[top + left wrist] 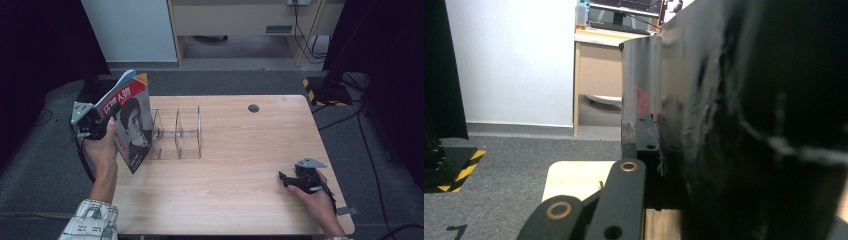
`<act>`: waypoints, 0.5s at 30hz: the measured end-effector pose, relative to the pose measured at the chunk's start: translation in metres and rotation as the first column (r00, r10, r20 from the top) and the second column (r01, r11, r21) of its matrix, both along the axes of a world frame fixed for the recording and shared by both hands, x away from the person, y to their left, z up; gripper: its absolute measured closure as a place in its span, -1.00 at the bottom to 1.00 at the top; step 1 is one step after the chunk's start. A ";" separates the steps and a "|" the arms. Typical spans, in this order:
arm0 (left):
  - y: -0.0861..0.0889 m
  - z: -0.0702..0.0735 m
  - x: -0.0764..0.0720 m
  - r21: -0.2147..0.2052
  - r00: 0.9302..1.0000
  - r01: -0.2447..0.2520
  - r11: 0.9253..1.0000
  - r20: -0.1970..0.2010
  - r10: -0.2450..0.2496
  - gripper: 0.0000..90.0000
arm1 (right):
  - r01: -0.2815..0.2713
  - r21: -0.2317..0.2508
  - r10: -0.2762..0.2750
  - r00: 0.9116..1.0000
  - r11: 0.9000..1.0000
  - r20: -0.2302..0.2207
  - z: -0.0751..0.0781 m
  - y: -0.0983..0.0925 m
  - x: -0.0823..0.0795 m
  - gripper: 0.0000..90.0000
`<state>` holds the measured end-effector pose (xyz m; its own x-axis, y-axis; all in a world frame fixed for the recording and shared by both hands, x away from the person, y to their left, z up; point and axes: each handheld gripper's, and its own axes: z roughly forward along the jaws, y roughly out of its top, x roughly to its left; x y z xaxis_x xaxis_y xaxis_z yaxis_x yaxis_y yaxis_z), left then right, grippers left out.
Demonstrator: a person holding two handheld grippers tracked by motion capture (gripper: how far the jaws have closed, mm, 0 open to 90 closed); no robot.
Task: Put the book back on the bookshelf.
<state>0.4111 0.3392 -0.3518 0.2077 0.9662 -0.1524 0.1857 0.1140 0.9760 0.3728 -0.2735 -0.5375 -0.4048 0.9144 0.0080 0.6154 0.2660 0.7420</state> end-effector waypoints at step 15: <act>0.000 -0.012 -0.003 -0.015 0.999 0.013 1.000 0.034 -0.012 0.92 | -0.003 -0.002 0.003 1.000 1.000 0.003 0.000 0.000 0.000 -0.44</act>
